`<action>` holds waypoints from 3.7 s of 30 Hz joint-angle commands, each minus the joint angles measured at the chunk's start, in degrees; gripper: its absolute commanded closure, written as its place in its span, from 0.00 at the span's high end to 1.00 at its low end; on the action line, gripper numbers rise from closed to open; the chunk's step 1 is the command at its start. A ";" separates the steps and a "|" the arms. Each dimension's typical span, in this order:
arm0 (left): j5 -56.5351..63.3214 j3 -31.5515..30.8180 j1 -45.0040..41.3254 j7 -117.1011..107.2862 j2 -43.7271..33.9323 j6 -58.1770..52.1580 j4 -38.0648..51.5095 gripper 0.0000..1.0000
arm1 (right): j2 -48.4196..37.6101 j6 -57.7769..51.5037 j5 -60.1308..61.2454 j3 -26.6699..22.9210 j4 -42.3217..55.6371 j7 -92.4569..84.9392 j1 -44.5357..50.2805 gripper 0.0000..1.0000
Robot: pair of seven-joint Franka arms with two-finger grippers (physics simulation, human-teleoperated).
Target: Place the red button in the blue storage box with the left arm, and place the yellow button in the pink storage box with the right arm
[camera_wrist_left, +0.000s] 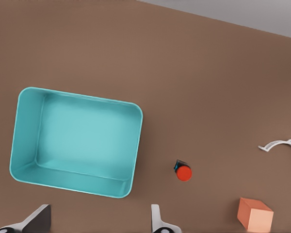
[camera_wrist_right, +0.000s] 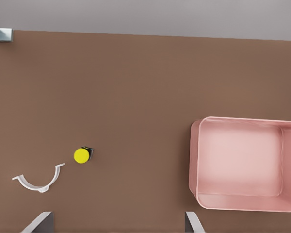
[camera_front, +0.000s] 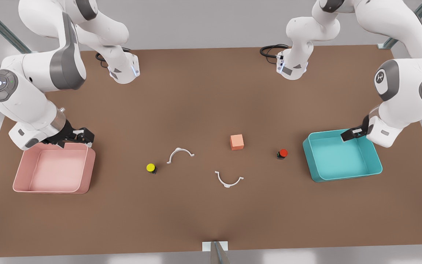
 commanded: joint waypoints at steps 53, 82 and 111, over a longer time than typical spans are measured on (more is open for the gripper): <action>-1.73 -0.08 -12.02 14.13 6.74 52.30 -39.41 0.44 | 27.48 48.11 -19.06 14.48 -27.24 11.24 -4.04 0.86; -10.97 0.01 7.06 16.60 2.52 9.77 -9.19 1.00 | 28.10 45.21 -20.91 14.83 -28.20 11.85 -4.13 0.68; -0.94 -0.52 2.31 16.16 -2.05 1.76 -3.02 1.00 | 17.99 23.23 -20.73 30.82 -24.60 -32.18 -47.55 0.55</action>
